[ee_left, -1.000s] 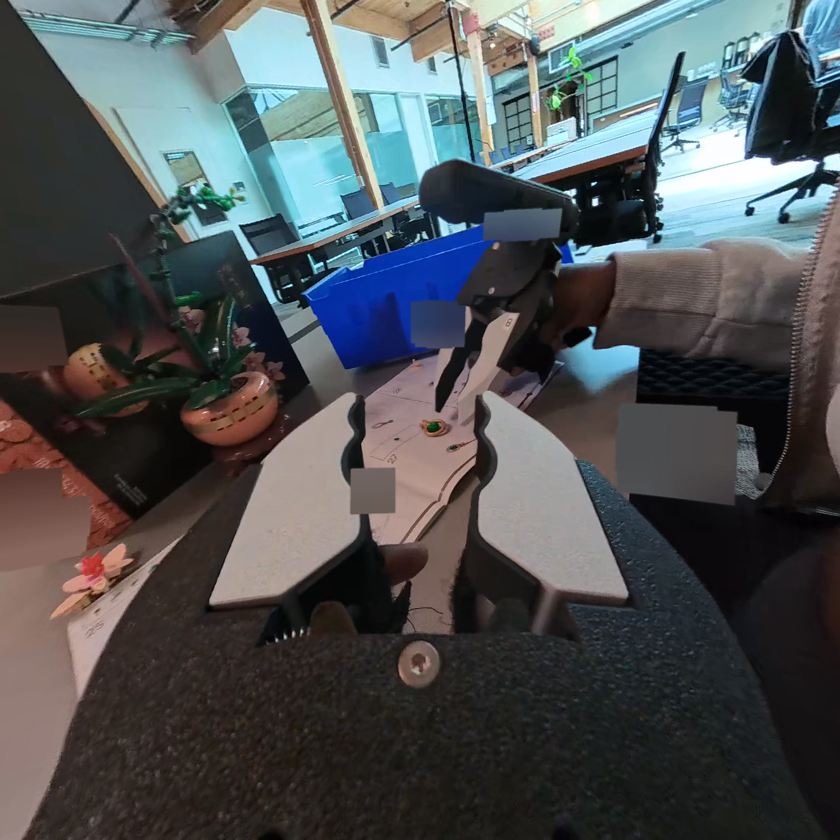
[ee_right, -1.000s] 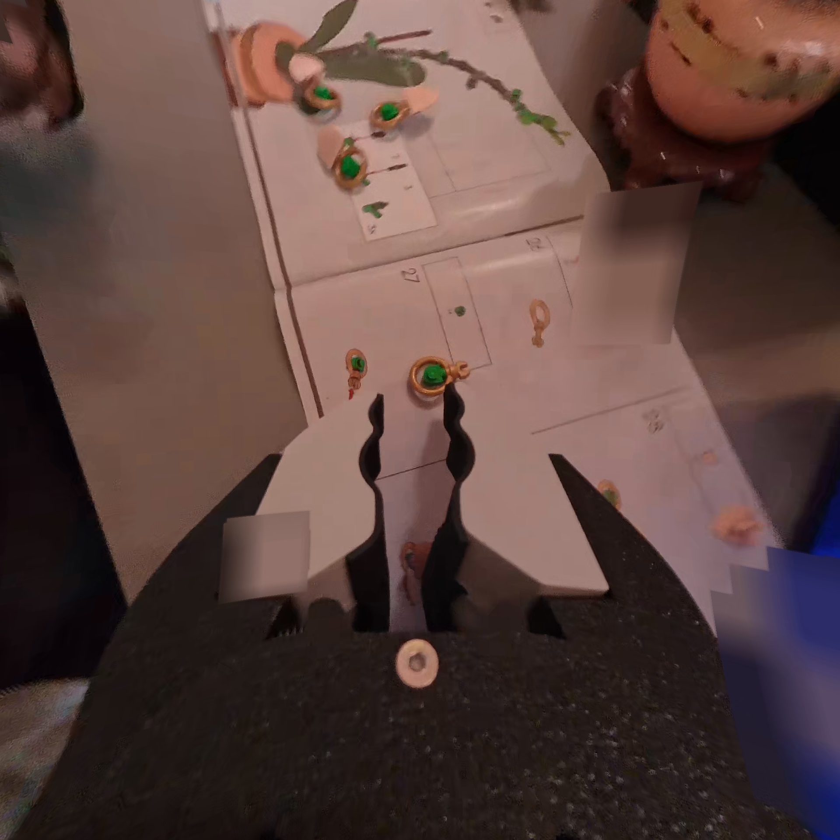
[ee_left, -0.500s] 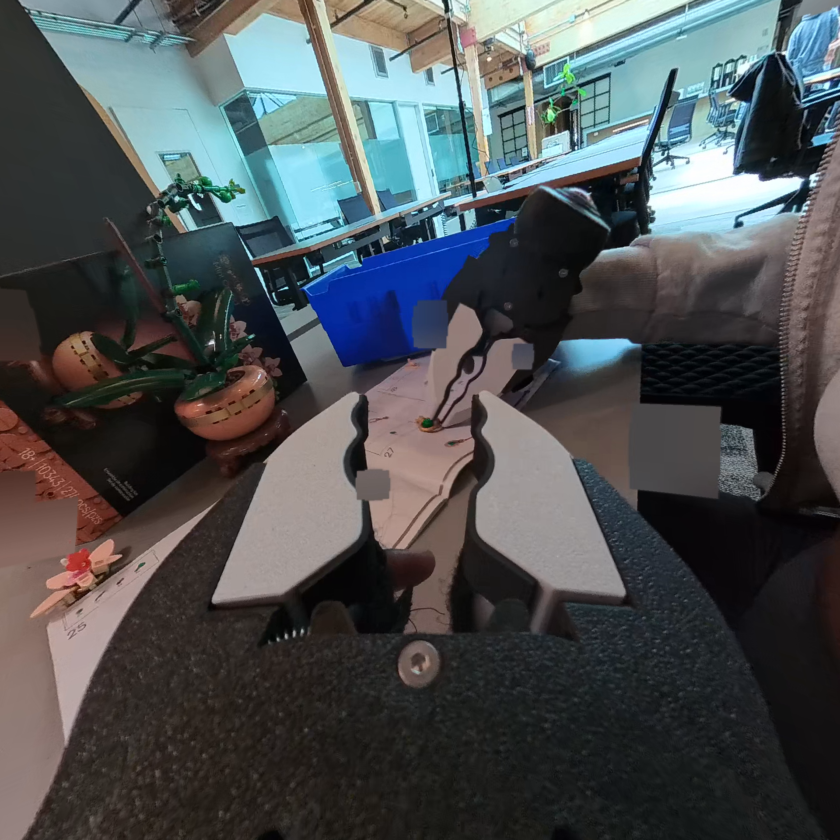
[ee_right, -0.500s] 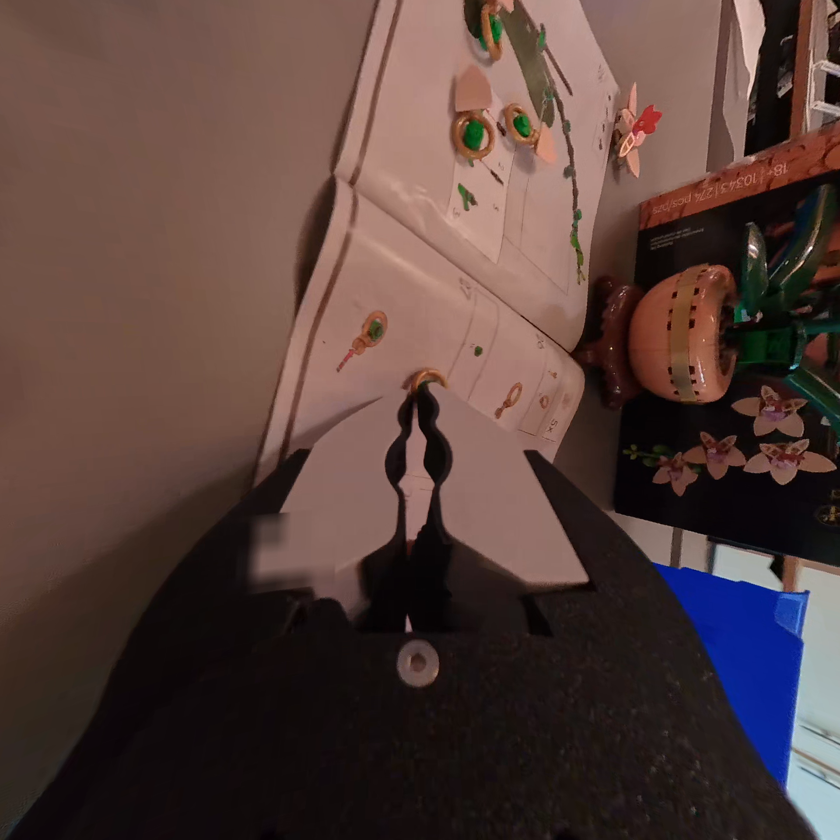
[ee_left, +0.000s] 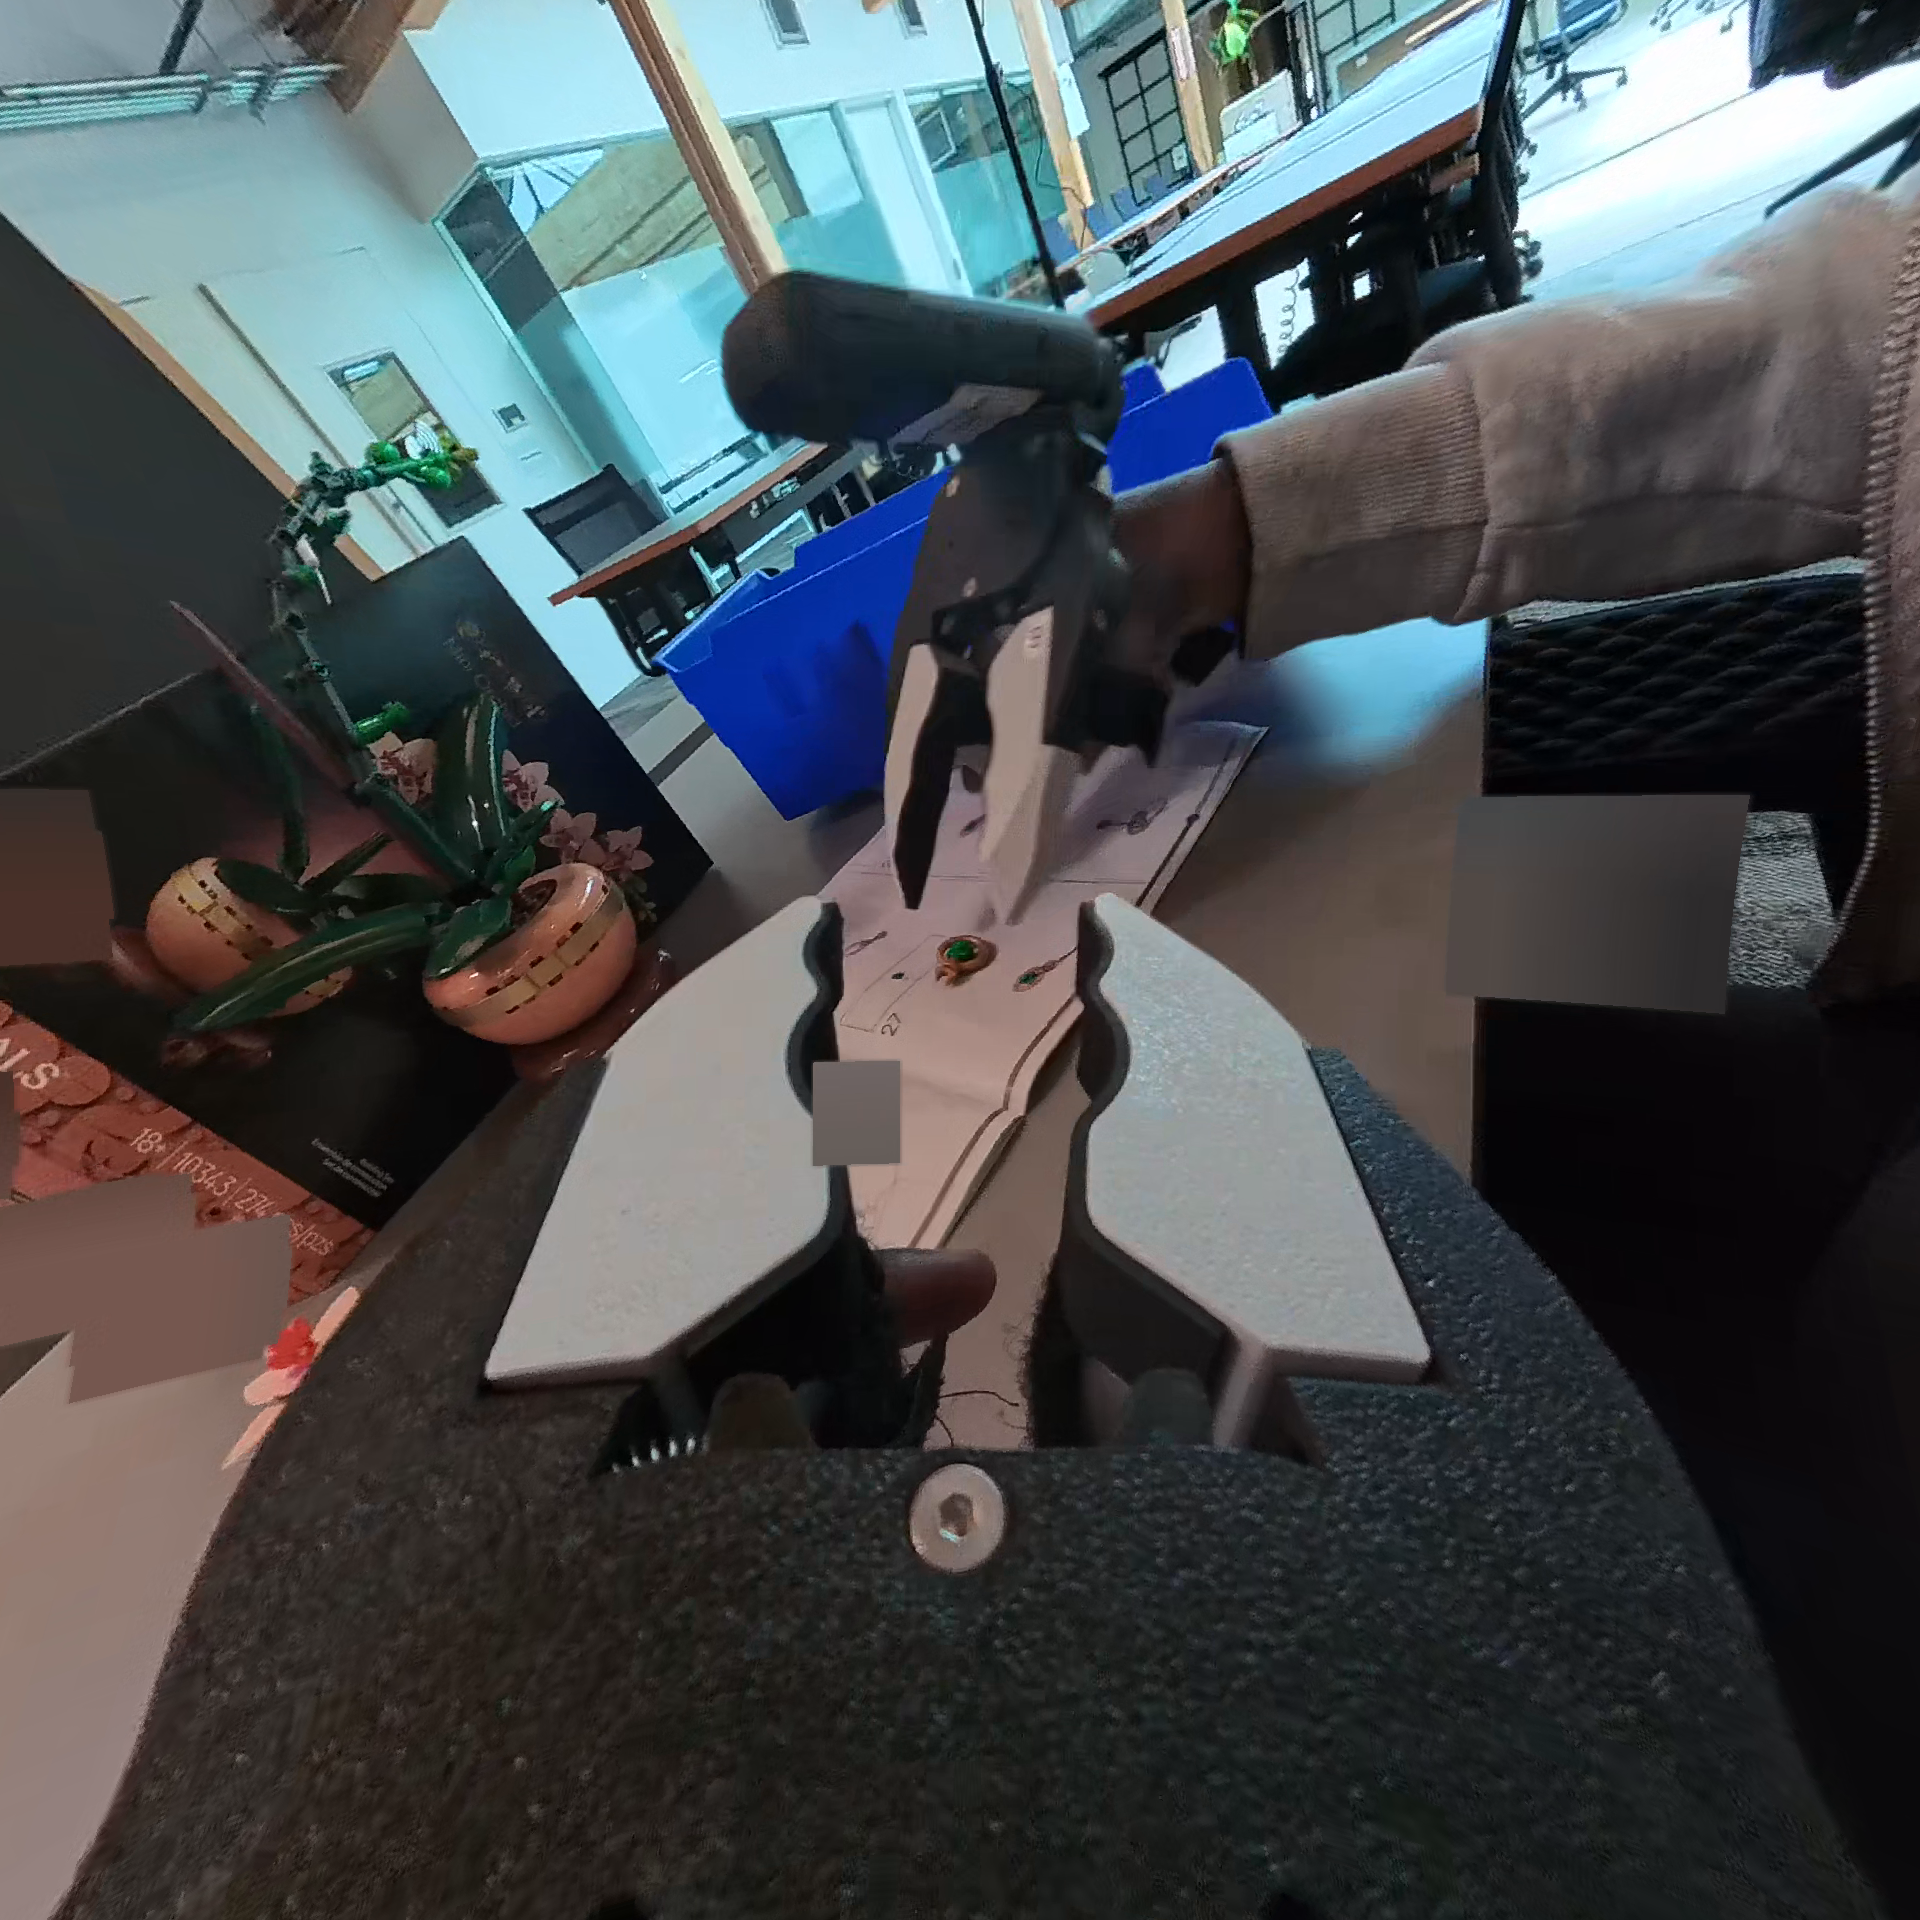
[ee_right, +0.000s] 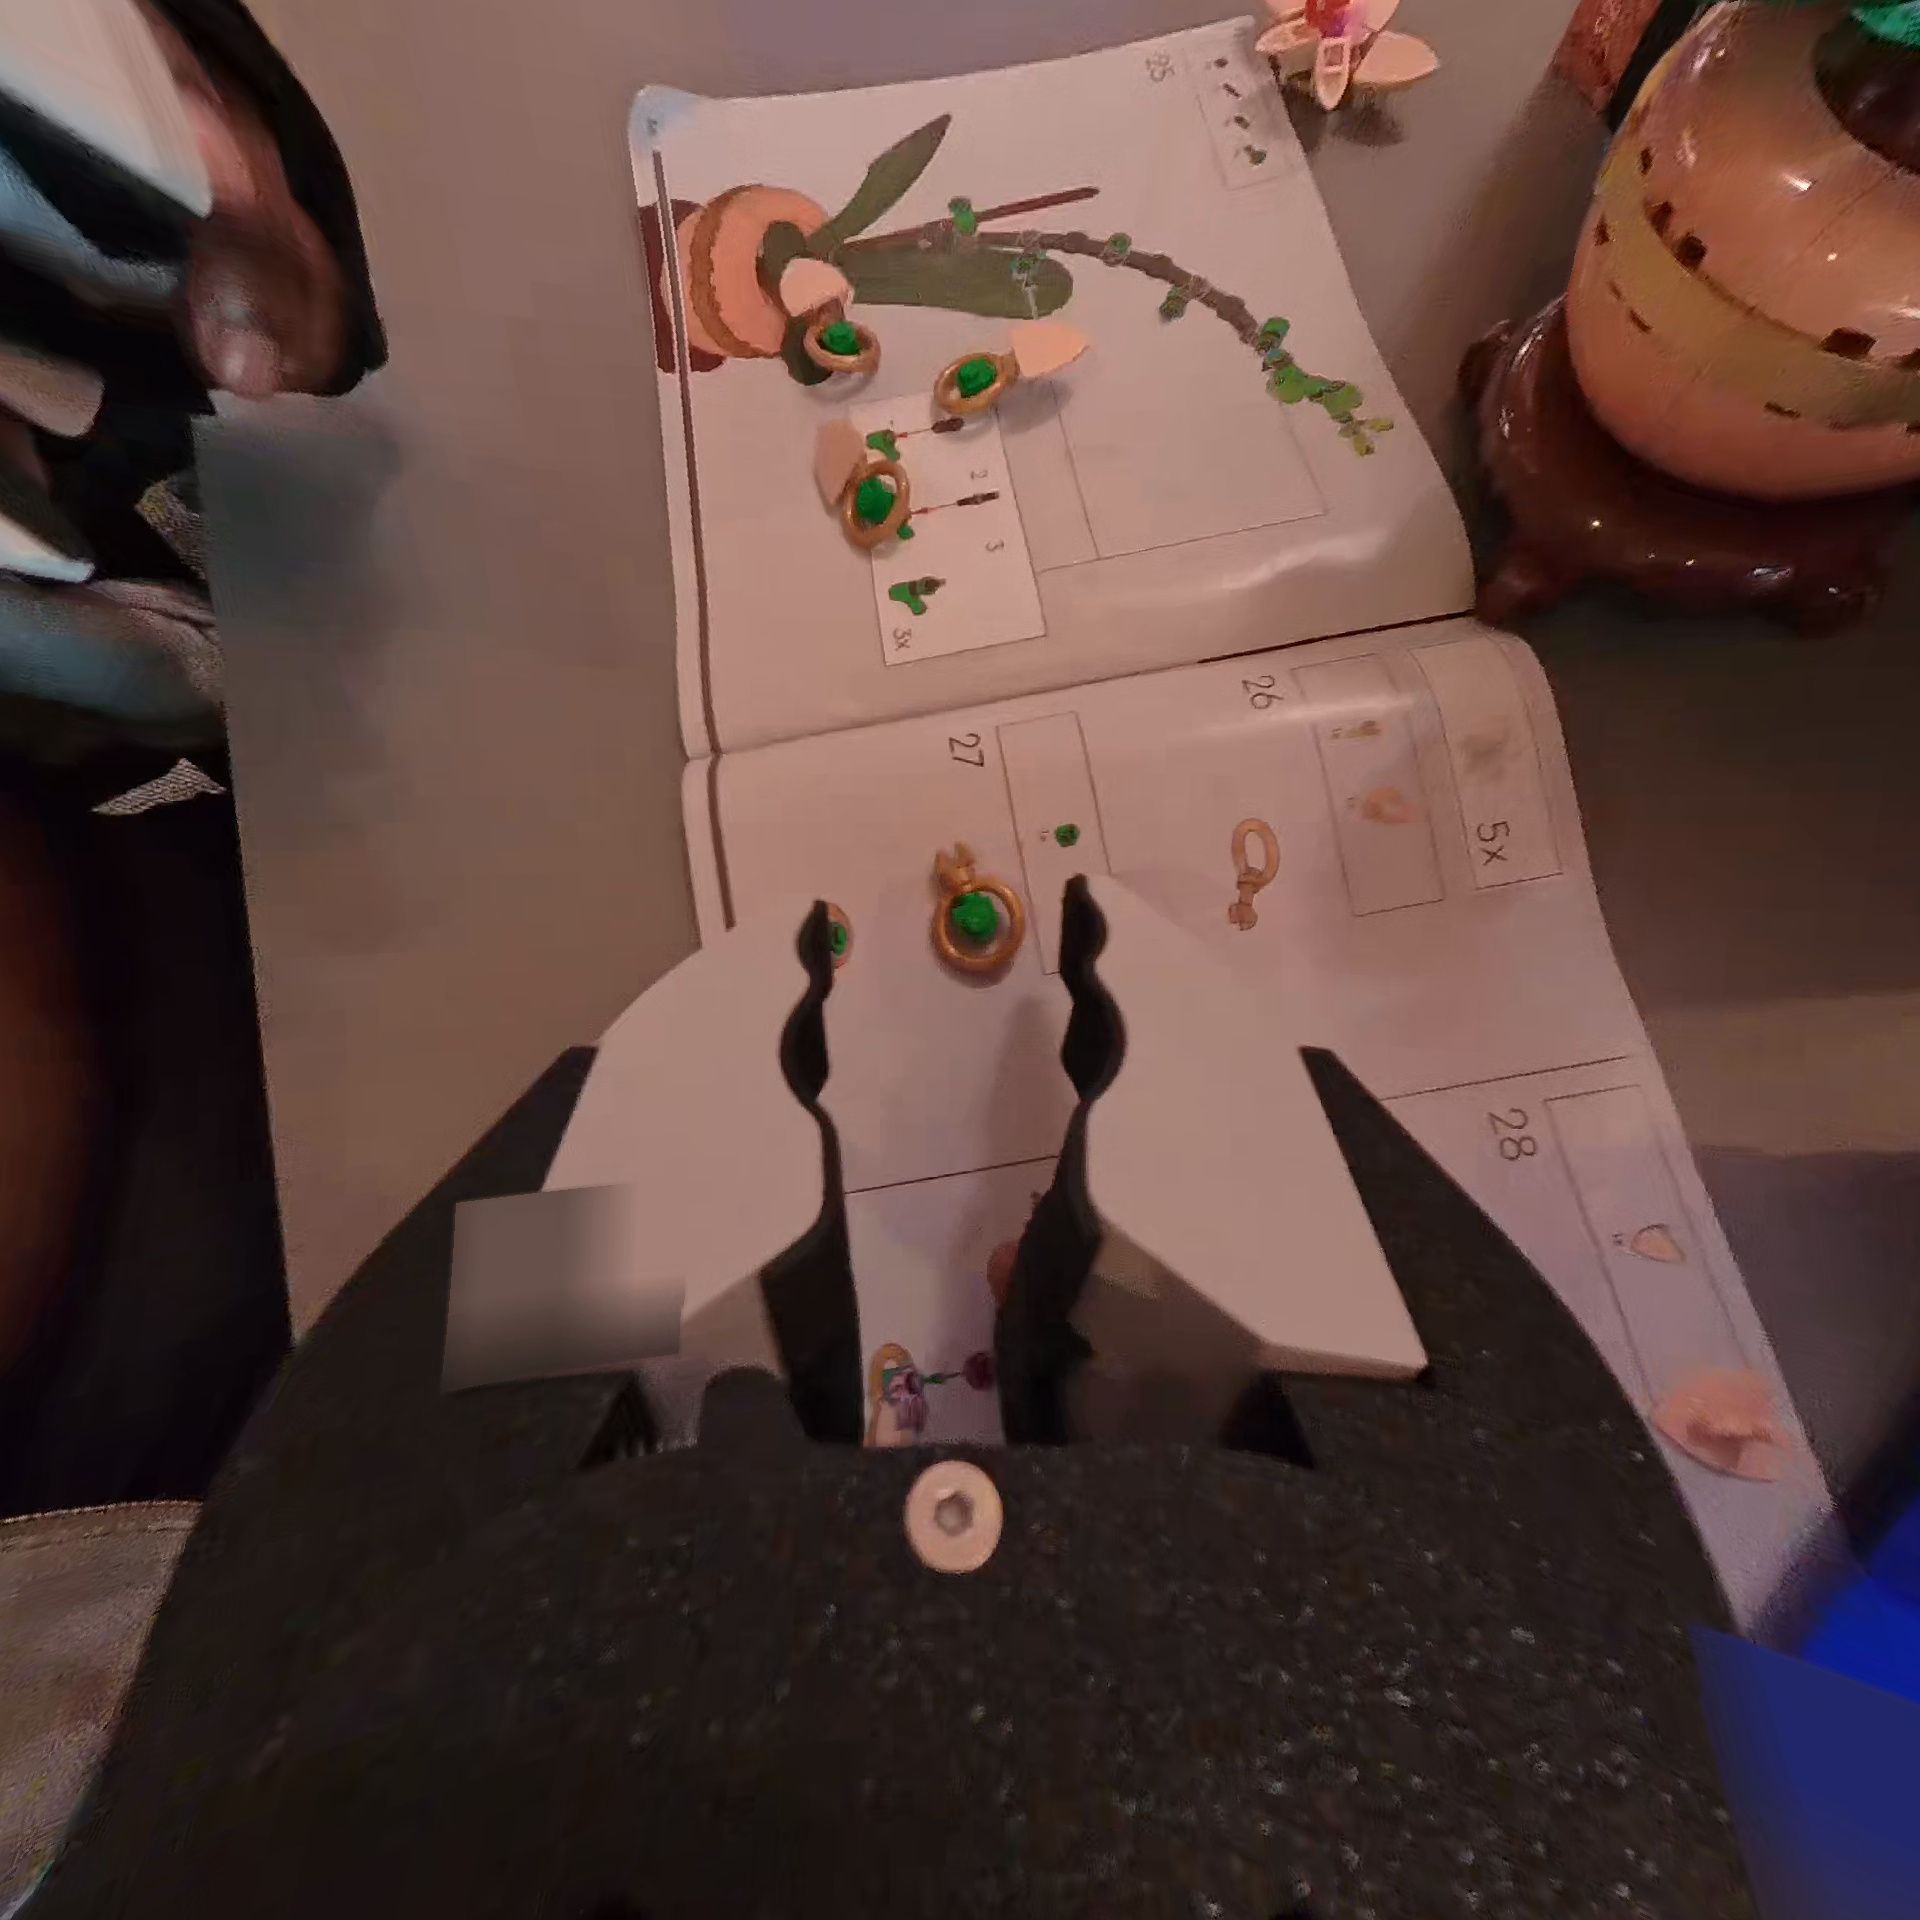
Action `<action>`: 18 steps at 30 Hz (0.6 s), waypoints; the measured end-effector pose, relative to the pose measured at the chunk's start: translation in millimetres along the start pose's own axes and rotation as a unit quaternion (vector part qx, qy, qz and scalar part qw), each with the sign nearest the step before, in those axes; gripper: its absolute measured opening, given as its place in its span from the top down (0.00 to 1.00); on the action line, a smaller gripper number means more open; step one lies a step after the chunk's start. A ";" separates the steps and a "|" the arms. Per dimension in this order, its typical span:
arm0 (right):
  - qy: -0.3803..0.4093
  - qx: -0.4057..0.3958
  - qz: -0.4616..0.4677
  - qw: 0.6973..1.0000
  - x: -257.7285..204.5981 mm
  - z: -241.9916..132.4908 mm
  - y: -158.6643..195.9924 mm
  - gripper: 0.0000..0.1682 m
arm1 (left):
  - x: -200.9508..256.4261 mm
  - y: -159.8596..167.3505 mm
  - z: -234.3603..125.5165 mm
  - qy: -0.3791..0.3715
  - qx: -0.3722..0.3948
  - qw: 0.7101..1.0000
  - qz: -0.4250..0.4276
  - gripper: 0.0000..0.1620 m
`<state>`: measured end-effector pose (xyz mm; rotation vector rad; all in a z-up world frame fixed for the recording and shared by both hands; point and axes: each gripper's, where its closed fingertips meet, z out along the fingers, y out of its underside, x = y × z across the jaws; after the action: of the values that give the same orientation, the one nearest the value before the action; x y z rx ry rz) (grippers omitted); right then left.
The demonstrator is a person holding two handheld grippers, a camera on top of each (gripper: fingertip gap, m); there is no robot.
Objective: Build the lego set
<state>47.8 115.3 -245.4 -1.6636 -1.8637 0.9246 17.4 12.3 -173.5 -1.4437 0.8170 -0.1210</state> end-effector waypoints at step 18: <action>-0.077 0.260 0.038 0.962 -59.3 -16.0 -86.3 0.89 | -43.1 -4.1 -7.6 -0.067 0.096 0.929 -0.350 0.84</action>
<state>11.0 56.6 -165.3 -1.3731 -1.4755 1.4634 -16.8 28.5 -151.0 -1.4797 0.1392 -0.6199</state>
